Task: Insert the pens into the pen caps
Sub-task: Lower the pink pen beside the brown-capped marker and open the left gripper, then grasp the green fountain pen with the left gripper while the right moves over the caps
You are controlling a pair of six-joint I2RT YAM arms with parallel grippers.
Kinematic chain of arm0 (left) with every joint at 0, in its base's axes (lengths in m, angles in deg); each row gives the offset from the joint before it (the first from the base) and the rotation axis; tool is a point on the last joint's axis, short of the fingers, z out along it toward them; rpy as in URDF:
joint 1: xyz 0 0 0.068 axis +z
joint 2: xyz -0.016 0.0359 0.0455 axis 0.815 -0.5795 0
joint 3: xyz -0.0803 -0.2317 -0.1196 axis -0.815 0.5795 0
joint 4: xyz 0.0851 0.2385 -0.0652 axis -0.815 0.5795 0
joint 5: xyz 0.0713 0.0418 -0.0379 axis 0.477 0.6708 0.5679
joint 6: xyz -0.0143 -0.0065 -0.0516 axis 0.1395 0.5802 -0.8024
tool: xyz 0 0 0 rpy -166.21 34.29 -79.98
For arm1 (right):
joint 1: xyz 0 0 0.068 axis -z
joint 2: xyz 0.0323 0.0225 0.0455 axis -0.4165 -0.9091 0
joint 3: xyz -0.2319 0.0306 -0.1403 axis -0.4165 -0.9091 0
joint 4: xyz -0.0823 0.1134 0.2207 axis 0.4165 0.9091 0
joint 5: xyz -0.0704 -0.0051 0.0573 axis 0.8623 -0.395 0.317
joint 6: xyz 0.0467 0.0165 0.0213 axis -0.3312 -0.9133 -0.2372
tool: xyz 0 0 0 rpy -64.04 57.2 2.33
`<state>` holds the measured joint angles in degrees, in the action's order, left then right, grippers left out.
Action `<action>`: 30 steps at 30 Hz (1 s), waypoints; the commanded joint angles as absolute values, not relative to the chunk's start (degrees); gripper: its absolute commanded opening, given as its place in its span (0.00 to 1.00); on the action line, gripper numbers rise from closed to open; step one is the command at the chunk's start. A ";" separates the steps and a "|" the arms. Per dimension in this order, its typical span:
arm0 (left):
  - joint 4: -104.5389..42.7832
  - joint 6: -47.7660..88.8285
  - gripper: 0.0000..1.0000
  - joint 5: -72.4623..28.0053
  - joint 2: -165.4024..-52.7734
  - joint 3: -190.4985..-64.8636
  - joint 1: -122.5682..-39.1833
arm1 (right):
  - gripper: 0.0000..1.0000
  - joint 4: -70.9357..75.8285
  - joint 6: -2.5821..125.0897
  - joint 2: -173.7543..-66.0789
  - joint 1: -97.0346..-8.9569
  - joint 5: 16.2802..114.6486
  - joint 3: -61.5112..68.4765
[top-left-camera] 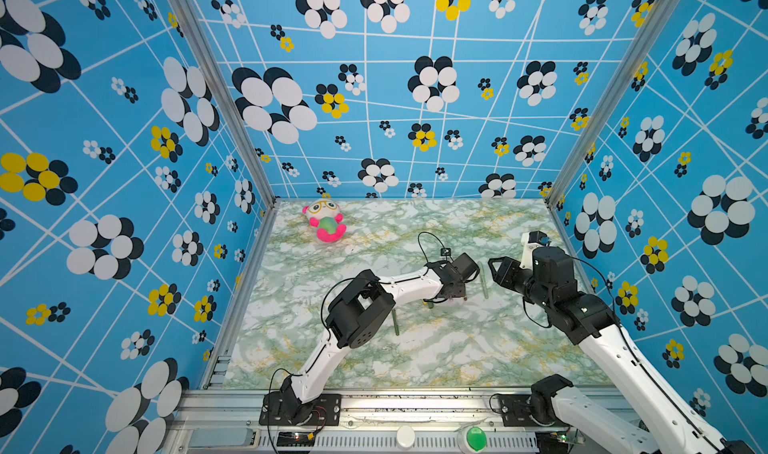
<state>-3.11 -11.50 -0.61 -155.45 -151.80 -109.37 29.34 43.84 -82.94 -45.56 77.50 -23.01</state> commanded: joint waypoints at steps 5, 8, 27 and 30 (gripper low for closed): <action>-7.57 -7.12 0.42 6.39 -144.70 -143.45 -109.92 | 0.49 29.36 44.97 -82.61 -45.27 74.84 -23.51; -11.52 -4.06 0.51 9.23 -138.60 -138.27 -110.05 | 0.50 28.63 45.38 -82.15 -45.27 73.11 -24.48; -21.28 5.35 0.73 4.58 -98.24 -103.41 -99.41 | 0.51 36.17 50.78 -105.77 -50.70 74.96 -16.34; -22.46 4.56 0.78 1.93 -92.50 -97.93 -96.12 | 0.50 38.54 52.03 -112.50 -53.08 76.66 -11.86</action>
<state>-20.94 4.23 6.80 -96.33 -101.57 -97.83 34.67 49.24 -108.71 -51.22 73.45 -15.86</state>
